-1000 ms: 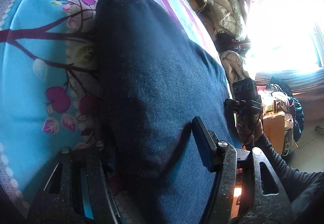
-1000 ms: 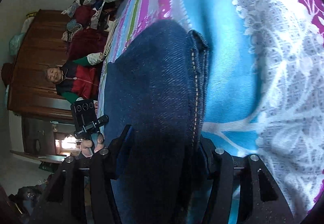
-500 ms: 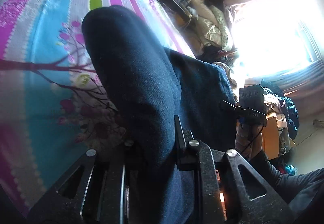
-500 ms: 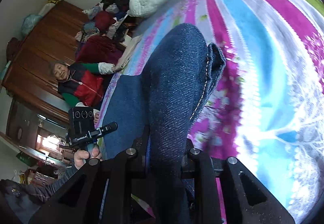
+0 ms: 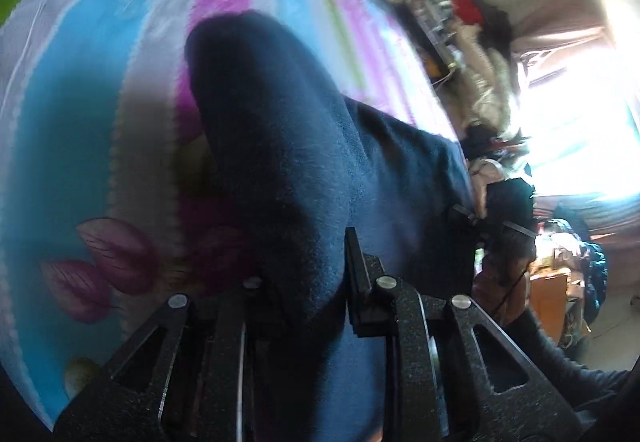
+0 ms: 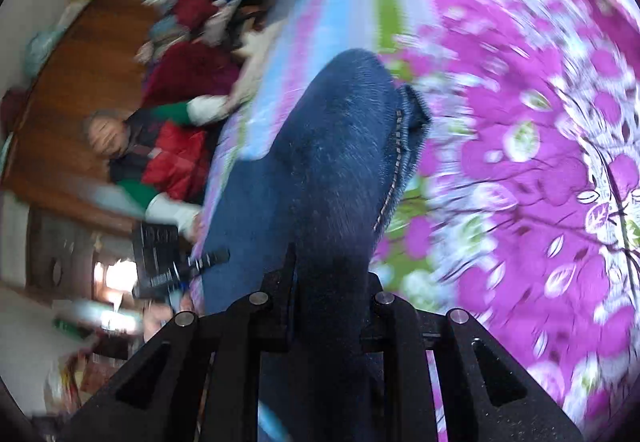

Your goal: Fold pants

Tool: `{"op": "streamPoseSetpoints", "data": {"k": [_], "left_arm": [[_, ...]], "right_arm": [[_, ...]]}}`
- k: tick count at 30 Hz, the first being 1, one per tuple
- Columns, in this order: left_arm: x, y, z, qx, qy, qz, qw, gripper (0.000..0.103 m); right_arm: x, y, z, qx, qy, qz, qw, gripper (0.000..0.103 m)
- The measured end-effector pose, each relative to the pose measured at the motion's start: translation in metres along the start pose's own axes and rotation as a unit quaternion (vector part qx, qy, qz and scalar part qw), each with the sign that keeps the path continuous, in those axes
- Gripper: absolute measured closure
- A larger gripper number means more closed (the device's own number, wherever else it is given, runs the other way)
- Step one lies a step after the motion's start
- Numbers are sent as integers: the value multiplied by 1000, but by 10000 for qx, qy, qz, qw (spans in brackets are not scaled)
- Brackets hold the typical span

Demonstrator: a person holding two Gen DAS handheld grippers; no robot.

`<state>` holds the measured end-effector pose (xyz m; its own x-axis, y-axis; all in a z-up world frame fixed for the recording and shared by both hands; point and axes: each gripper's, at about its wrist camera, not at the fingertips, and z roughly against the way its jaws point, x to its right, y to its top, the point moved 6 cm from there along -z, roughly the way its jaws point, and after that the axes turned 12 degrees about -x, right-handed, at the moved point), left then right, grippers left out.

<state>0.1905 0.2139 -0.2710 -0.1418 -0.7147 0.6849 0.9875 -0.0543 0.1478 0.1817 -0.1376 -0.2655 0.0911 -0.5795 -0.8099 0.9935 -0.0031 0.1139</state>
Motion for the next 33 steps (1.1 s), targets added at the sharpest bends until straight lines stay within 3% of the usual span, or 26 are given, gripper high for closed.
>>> {"op": "streamPoseSetpoints", "data": {"k": [1,5,7,10,12,14,16,18,20,21,22,24,26,29,32,33], "left_arm": [[-10,-1,-9,-27,-17,132,9999,67],[-20,-8,-14,195,-362,-29,9992,65],[-24,-12,-4,245,-177,-81,9995,64],[-27,-15,22,446,530,-205,9974,61],[-10,-23,39,714,1120,-614,9892,64],[25,-35,47,946,835,-1102,9859,64],[61,-51,44,1007,282,-1492,9833,63],[88,-72,12,669,-292,-1780,9813,60],[82,-82,-23,229,-68,-1770,9839,61],[65,-88,-44,-66,148,-1610,9868,68],[56,-90,-47,-25,122,-1520,9883,77],[32,-87,-35,86,-141,-1069,9941,98],[15,-82,-11,224,51,-817,9964,99],[15,-62,25,447,614,-1029,9918,96],[45,-13,43,853,532,-1349,9857,78],[59,11,41,979,479,-1420,9838,68]], "right_arm": [[7,1,-4,-28,122,-112,9999,79],[16,-2,1,-78,-257,4,9996,70],[21,-3,21,66,-446,30,9990,59],[10,-1,60,555,-1172,275,9912,59],[-25,-13,76,849,-1461,829,9821,59],[-69,-37,65,780,-1117,1449,9800,59],[-89,-67,33,345,-824,1885,9780,59],[-82,-87,-2,-131,-799,1979,9769,59],[-59,-96,-26,-424,-973,1826,9774,65],[-49,-96,-26,-353,-932,1793,9787,81],[-41,-93,-21,-332,-848,1674,9817,96],[-25,-83,0,-248,-1100,1388,9839,97],[-20,-74,26,-198,-1470,1322,9801,93],[-39,-38,53,-151,-2073,1681,9636,89],[-71,18,51,-202,-2313,2044,9510,89],[-76,39,43,-302,-2371,2051,9491,89]]}}
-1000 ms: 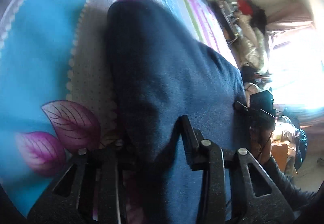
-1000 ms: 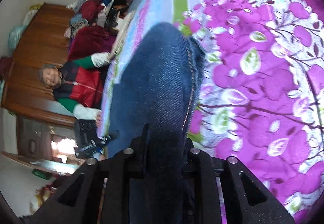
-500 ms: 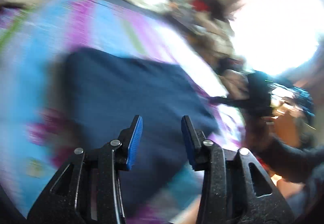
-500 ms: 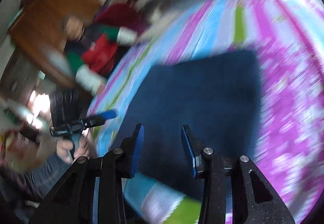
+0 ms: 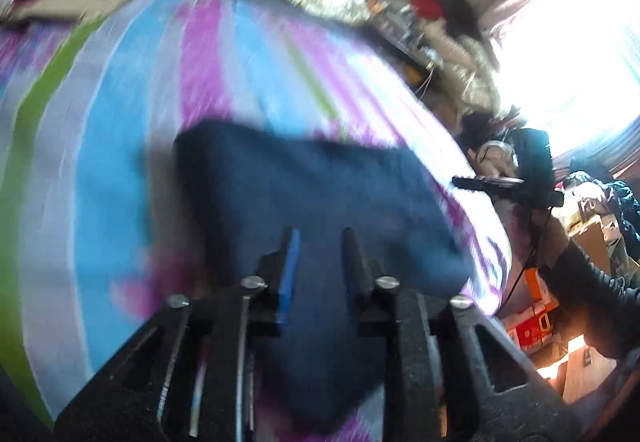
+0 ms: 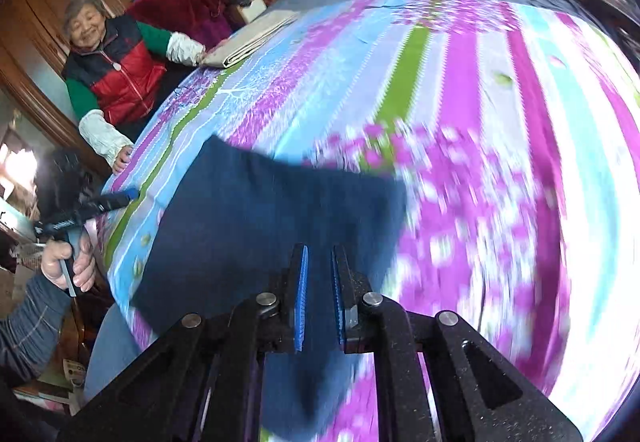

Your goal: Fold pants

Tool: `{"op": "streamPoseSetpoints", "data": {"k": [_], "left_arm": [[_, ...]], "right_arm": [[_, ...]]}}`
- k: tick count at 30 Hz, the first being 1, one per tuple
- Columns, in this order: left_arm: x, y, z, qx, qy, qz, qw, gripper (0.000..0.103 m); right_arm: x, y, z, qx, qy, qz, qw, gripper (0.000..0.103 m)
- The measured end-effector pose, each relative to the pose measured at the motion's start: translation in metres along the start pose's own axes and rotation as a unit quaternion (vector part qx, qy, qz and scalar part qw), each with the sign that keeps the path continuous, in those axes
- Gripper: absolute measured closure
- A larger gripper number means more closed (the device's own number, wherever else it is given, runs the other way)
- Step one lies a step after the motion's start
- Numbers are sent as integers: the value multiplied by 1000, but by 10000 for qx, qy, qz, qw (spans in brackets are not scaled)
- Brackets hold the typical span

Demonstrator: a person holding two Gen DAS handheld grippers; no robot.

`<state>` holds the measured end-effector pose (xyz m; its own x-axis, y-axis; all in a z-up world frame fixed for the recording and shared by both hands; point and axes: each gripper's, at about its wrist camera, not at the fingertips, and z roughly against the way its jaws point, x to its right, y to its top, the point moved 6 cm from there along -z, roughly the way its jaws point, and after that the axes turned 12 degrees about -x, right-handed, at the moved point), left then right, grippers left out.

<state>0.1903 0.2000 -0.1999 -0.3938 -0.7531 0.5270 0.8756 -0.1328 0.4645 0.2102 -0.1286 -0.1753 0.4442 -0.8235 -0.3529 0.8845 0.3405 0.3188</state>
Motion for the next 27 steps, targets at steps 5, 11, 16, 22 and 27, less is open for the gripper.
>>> {"op": "streamPoseSetpoints", "data": {"k": [5,11,16,22,27], "left_arm": [[-7,35,-70,-594,-30,106,9982,63],[-79,15,-95,-782,203,1113,9905,101],[-83,15,-52,-562,1565,1222,9785,87],[-5,-1,-38,470,2871,557,9551,15],[10,-33,-98,236,3330,554,9410,18]], "right_arm": [[10,53,-53,-666,-162,38,9976,89],[46,48,-74,-692,212,-426,9965,103],[20,36,-38,-32,-516,-517,9973,72],[-48,-1,-32,1023,-1580,-773,9791,17],[-62,-31,-70,991,-2102,-830,9691,6]]}}
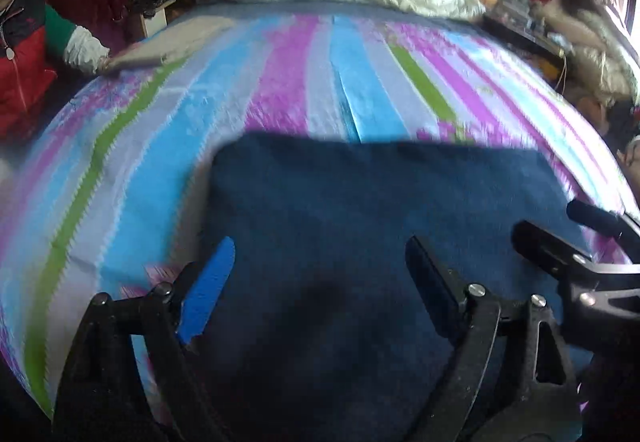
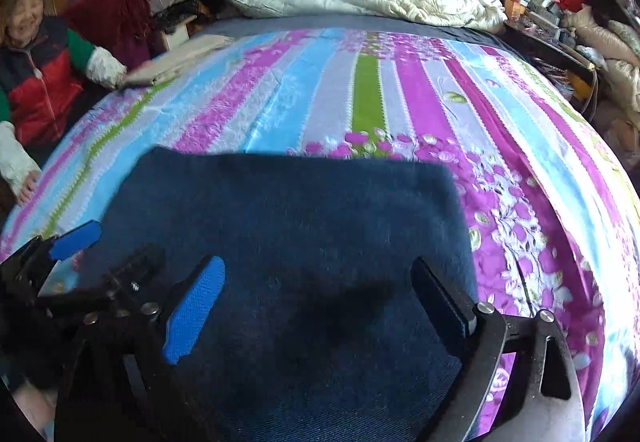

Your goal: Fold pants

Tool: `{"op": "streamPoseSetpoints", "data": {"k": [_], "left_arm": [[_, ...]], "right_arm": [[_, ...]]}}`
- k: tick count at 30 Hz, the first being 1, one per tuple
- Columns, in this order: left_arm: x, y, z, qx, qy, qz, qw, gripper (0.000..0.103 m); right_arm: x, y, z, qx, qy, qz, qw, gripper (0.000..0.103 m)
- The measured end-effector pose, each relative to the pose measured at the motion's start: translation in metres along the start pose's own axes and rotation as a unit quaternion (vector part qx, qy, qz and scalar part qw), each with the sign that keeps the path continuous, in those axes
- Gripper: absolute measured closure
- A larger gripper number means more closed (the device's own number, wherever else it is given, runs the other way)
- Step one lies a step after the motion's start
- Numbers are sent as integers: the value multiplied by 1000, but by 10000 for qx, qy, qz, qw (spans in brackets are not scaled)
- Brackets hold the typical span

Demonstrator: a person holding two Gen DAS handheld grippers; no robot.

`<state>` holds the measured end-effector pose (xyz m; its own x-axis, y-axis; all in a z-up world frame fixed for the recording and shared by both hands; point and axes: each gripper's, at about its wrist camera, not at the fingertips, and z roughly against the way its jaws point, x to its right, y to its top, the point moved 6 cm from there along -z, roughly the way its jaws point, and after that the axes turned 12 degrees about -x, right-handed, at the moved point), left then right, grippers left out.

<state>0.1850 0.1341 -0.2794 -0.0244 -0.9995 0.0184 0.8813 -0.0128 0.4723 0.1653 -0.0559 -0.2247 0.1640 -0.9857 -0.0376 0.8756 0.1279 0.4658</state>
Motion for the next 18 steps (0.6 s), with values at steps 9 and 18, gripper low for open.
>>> {"op": "streamPoseSetpoints", "data": {"k": [9,18], "left_arm": [[-10,-8,-5,11,293,70,9995,0],[-10,-15,-7,71,385,41,9992,0]], "right_arm": [[9,-15,-22,345,-404,-705,9961,0],[12,-15,-32,132,-457,-736,9962,0]]}}
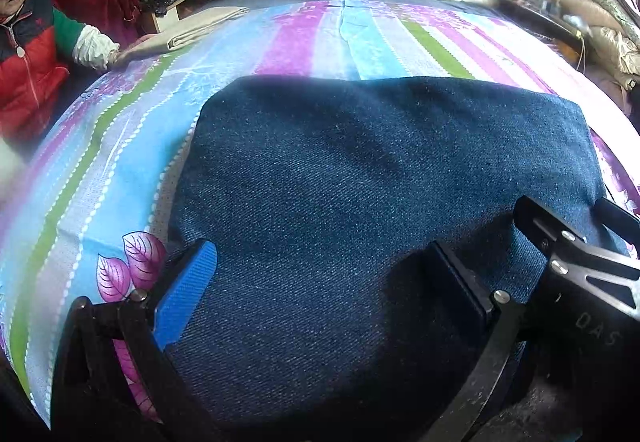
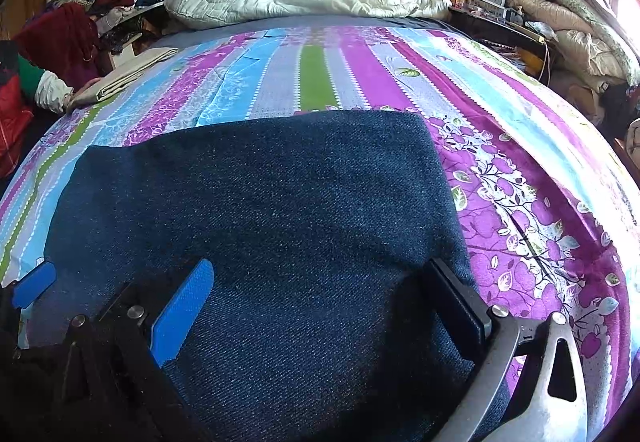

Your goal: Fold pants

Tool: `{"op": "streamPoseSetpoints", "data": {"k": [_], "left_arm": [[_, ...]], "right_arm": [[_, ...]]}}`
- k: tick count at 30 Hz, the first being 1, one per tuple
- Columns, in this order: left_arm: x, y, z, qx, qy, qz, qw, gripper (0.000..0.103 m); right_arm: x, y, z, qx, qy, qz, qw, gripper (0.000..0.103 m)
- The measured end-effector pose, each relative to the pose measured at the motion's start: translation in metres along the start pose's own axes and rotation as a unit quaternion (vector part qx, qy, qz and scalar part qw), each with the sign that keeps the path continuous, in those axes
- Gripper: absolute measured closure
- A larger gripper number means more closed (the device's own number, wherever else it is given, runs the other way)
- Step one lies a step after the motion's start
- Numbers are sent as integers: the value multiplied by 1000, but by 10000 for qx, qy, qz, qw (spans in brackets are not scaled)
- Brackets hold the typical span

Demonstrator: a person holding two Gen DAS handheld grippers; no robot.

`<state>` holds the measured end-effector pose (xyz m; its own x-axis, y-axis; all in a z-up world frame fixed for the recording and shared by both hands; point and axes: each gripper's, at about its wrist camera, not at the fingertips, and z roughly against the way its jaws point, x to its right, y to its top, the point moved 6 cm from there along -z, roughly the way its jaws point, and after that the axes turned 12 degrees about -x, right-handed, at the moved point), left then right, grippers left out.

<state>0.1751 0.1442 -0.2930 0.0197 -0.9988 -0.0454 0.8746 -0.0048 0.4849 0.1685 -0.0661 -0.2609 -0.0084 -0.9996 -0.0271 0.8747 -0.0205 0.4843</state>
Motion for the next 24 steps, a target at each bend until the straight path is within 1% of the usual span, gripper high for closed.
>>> {"op": "streamPoseSetpoints", "data": {"k": [6,19,22,24], "left_arm": [[-2,-1,0,1,-73,42,10000,0],[-1,0,0,-15,-83,48,10000,0],[0,1,0,-77,-64,38,9999,0],[1,2,0,-158,-16,6,9999,0]], "right_arm": [[0,0,0,-10,4,-20,10000,0],[0,-1,0,4,28,-40,10000,0],[1,-1,1,-49,39,-69,10000,0],[-2,3,-3,-245,-150,1,9996,0]]}}
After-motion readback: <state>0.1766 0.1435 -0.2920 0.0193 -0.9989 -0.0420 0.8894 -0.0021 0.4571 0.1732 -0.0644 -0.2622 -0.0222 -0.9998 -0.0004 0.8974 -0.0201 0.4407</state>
